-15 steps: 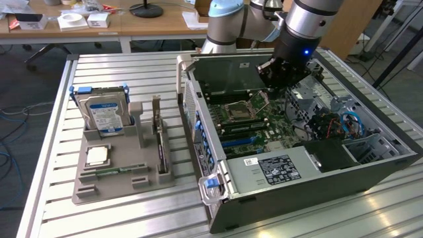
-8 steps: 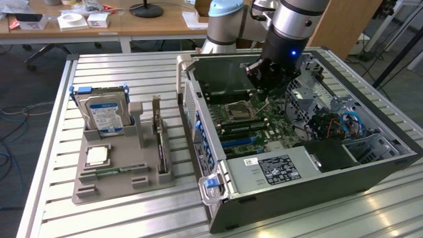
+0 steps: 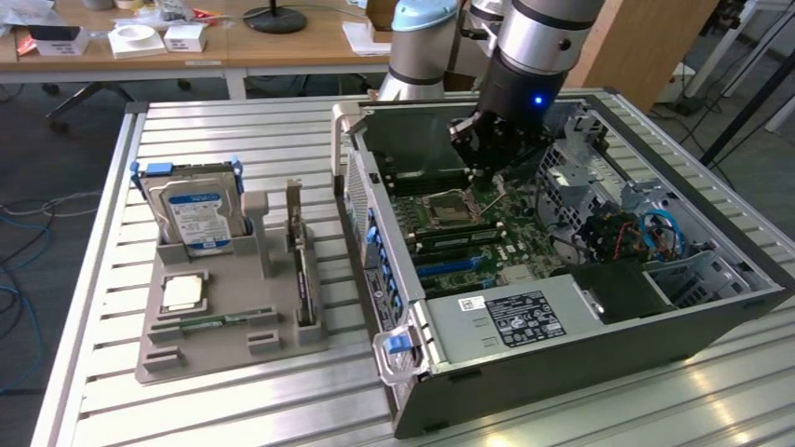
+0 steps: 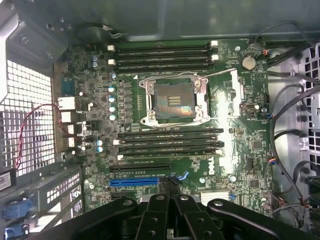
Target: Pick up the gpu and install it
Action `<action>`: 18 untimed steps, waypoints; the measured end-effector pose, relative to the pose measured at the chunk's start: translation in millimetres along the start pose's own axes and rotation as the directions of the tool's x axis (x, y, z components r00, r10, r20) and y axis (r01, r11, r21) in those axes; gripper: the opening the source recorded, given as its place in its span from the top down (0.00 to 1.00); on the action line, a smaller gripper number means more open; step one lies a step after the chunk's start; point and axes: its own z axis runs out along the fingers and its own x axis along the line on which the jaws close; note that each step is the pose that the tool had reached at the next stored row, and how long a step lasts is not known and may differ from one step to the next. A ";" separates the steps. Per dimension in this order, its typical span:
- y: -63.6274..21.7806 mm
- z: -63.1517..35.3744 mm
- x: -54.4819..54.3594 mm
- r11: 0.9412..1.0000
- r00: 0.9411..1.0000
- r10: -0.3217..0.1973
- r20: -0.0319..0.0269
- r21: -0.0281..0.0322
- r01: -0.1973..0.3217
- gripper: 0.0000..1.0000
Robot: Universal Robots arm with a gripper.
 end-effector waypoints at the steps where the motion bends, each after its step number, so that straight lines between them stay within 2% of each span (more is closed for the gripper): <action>1: 0.0 0.0 0.3 1.000 1.000 0.000 0.000 0.000 0.000 0.90; 3: -1.0 -0.1 4.2 1.000 1.000 0.000 0.000 0.000 0.000 0.90; 6: -3.5 -0.1 16.4 1.000 1.000 0.000 0.000 0.000 0.000 0.90; 11: -13.0 0.6 36.9 1.000 1.000 0.000 0.000 0.000 0.000 0.90; 14: -23.4 1.4 40.4 1.000 1.000 0.000 0.000 0.000 0.000 0.90; 18: -25.2 1.6 40.3 1.000 1.000 0.000 0.000 0.000 0.000 0.90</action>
